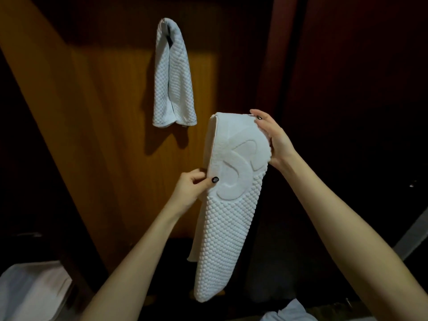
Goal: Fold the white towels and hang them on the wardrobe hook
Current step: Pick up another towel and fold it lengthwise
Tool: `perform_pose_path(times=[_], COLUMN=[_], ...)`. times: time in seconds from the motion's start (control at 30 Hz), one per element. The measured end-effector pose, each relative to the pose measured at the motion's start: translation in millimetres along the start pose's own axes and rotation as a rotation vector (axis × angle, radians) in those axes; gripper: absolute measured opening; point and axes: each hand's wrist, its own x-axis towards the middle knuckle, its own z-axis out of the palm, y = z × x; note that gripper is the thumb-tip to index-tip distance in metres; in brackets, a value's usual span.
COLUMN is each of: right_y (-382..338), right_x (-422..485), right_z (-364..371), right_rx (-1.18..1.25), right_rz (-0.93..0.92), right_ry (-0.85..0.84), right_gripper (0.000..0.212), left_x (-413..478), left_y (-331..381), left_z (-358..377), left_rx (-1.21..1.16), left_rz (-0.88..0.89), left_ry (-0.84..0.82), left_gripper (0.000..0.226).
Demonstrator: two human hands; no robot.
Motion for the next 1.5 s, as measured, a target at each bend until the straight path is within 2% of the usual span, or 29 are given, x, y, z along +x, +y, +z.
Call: perform_pose_path(times=[0.1, 0.13, 0.23, 0.37, 0.43, 0.5, 0.57, 0.67, 0.83, 0.97, 1.1, 1.3, 1.4, 1.5], right_y=[-1.4, -1.4, -3.1, -1.2, -0.3, -0.9, -2.4, -0.5, 8.1, 8.4, 8.7, 6.1, 3.8, 4.3], right_x=[1.7, 2.4, 2.9, 4.9, 7.1, 10.4, 13.3, 18.5, 24.3, 27.2, 27.7, 29.2, 29.9, 30.9], right_z=[0.8, 1.0, 2.6, 1.0, 0.6, 1.3, 2.9, 5.0, 6.8, 5.2, 2.5, 5.4, 10.3, 16.2], right_rx=[-0.06, -0.072, -0.106, -0.103, -0.116, -0.123, -0.13, -0.145, -0.156, -0.157, -0.088, -0.038, -0.039, -0.042], right_rz=[-0.035, -0.041, -0.027, -0.013, -0.017, -0.03, -0.035, -0.023, 0.002, -0.018, -0.019, -0.045, -0.076, -0.113], right_ry=[-0.023, -0.021, 0.046, 0.084, 0.084, 0.091, 0.098, 0.087, 0.049, 0.088, 0.126, 0.212, 0.257, 0.318], right_gripper=[0.028, 0.031, 0.032, 0.031, 0.029, 0.029, 0.029, 0.03, 0.03, 0.032, 0.033, 0.036, 0.035, 0.033], left_x=[-0.8, -2.1, -3.5, 0.8, 1.7, 1.5, 1.9, 0.6, -4.2, -12.9, -17.7, -16.5, -9.2, -3.2], left_y=[7.8, 9.9, 10.5, 6.5, 2.6, -0.9, -5.6, -9.9, -23.0, -43.5, -55.3, -53.6, -42.2, -39.9], left_z=[-0.9, -0.4, -1.3, -0.3, 0.9, -0.3, -1.1, -0.4, -5.1, -9.8, -15.5, -26.9, -43.2, -65.9], left_rx=[-0.062, -0.069, 0.008, 0.303, 0.425, 0.43, 0.442, 0.368, 0.431, 0.455, 0.362, 0.273, 0.155, 0.21], left_rz=[0.03, 0.034, 0.093, 0.256, 0.361, 0.431, 0.484, 0.37, 0.107, 0.108, 0.183, 0.16, 0.077, 0.035], left_ry=[0.065, 0.073, 0.104, 0.152, 0.15, 0.119, 0.093, 0.01, -0.316, -0.328, -0.243, -0.126, -0.166, -0.317], left_gripper=[0.009, 0.006, 0.013, 0.02, 0.036, 0.056, 0.055, 0.034, 0.066, 0.072, 0.057, 0.055, 0.052, 0.054])
